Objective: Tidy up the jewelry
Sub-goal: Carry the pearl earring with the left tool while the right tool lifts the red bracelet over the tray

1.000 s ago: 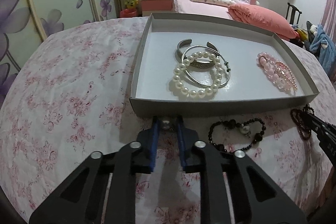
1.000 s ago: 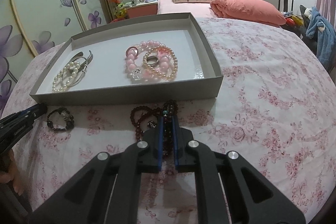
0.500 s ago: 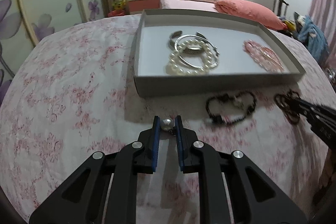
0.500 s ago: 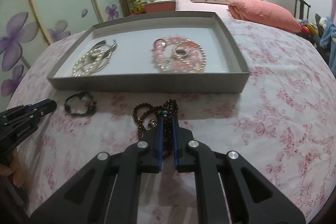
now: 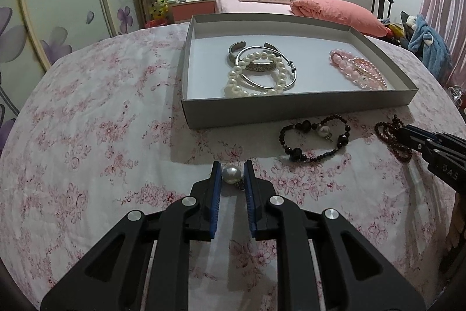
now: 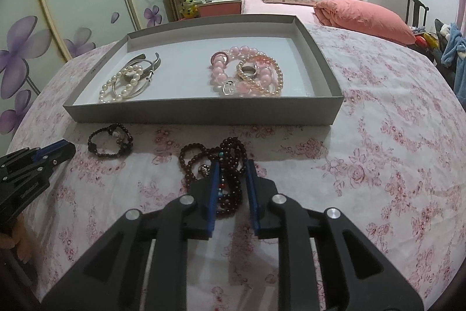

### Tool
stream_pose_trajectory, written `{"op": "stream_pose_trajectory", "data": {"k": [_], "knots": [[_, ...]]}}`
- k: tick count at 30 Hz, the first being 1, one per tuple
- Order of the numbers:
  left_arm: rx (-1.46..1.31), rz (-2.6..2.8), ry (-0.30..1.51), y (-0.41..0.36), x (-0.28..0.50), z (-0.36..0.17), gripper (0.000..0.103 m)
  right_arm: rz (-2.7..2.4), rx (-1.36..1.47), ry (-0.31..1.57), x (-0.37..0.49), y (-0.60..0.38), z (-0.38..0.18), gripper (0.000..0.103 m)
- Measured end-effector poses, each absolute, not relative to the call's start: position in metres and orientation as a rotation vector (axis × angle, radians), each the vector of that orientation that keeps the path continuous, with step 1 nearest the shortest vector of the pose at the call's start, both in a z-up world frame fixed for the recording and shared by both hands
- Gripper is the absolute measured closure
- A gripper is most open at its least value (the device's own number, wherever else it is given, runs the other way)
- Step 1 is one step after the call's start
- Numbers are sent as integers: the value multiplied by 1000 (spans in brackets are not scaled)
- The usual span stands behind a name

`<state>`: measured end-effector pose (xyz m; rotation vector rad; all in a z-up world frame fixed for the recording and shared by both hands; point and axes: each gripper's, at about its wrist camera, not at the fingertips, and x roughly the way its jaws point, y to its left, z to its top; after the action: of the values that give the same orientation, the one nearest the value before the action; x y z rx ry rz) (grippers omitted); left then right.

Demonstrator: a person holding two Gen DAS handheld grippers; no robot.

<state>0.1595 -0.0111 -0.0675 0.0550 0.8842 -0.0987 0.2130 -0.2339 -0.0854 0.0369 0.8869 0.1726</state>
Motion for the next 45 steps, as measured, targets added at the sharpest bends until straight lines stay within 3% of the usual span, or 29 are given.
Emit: {"op": "stream_pose_trajectory", "data": {"k": [6,24,45], "knots": [[45,-79,886,-8,162,-67,88,181,61,879,211,-238,-84,95],[27,-64,876,-4,157,-65,88,186,83,794,197,-238,-63,98],[-1,-46,696,-8,134,-25,88,203,80,575,169,-230,-12,98]]}}
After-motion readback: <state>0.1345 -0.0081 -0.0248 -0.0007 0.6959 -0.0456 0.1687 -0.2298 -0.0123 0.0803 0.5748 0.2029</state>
